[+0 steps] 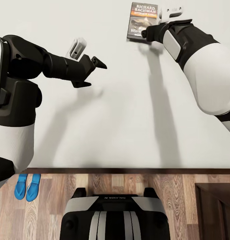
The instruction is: In the bedroom, move the book from the bed onto either nightstand, and place the two sandals side by side next to the bed.
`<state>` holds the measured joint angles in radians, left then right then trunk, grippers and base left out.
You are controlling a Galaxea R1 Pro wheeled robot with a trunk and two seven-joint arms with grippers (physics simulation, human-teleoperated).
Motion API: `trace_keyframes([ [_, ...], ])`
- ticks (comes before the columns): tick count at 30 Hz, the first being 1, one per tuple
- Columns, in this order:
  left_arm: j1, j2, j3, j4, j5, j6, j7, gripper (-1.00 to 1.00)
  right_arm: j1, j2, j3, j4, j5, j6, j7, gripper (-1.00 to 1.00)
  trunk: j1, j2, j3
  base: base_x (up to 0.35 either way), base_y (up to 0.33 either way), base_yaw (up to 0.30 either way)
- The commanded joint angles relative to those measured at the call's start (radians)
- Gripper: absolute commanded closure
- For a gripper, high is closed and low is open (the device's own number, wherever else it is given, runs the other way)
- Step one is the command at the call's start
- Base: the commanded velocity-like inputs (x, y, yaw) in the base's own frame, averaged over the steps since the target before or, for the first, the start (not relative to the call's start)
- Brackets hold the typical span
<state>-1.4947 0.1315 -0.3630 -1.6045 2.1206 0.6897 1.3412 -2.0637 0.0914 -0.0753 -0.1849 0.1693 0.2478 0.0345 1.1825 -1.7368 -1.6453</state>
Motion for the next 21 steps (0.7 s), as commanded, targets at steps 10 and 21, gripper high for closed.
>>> trace_keyframes([
  [10,-0.001,0.000,0.001,-0.001,0.002,0.009,0.006,-1.00,-0.006,0.002,-0.005,0.032,0.010,0.007,0.004,-1.00,0.000,0.000,0.000,-0.086,-0.021,0.000],
  [21,-0.001,0.001,0.001,-0.001,0.002,0.009,0.006,-1.00,-0.019,0.002,-0.007,0.015,0.008,0.007,0.008,-1.00,0.000,0.000,0.000,0.001,-0.002,0.000],
])
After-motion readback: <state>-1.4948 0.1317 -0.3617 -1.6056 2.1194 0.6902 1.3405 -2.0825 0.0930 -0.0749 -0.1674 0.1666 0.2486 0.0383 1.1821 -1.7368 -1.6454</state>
